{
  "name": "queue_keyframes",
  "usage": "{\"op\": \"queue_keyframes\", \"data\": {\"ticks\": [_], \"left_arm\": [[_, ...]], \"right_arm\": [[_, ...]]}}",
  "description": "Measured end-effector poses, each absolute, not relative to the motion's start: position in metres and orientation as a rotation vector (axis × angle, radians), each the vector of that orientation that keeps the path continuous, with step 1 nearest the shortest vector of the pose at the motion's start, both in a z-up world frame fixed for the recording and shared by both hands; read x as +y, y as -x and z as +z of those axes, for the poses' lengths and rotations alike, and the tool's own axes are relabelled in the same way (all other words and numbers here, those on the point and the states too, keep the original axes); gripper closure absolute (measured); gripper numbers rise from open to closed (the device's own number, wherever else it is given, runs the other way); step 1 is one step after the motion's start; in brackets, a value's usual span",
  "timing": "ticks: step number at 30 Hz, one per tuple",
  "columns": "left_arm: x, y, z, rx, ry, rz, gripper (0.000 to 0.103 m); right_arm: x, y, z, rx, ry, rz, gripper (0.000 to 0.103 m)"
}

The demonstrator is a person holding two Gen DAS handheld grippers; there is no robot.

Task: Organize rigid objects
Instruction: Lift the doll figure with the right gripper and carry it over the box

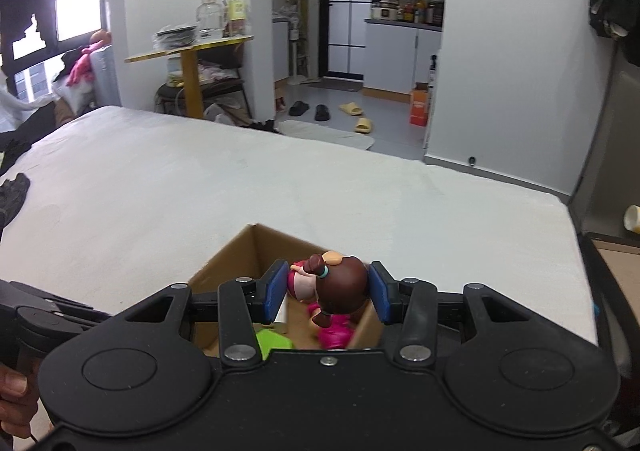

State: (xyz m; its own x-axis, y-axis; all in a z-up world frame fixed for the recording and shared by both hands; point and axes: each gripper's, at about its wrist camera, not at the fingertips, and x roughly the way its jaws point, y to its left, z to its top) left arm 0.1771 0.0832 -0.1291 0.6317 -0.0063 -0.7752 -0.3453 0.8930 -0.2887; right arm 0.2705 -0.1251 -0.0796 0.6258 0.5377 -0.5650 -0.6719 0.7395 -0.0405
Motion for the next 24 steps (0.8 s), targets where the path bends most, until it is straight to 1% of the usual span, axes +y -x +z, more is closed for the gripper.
{"op": "queue_keyframes", "data": {"ticks": [9,24], "left_arm": [[0.087,-0.176,-0.13,0.871,0.455,0.191,0.09],[0.089,-0.175,-0.131,0.867,0.473,0.187,0.09]], "right_arm": [[-0.096,-0.254,-0.098,0.539,0.253,0.821,0.06],[-0.08,-0.262,-0.129,0.597,0.232,0.853,0.059]]}}
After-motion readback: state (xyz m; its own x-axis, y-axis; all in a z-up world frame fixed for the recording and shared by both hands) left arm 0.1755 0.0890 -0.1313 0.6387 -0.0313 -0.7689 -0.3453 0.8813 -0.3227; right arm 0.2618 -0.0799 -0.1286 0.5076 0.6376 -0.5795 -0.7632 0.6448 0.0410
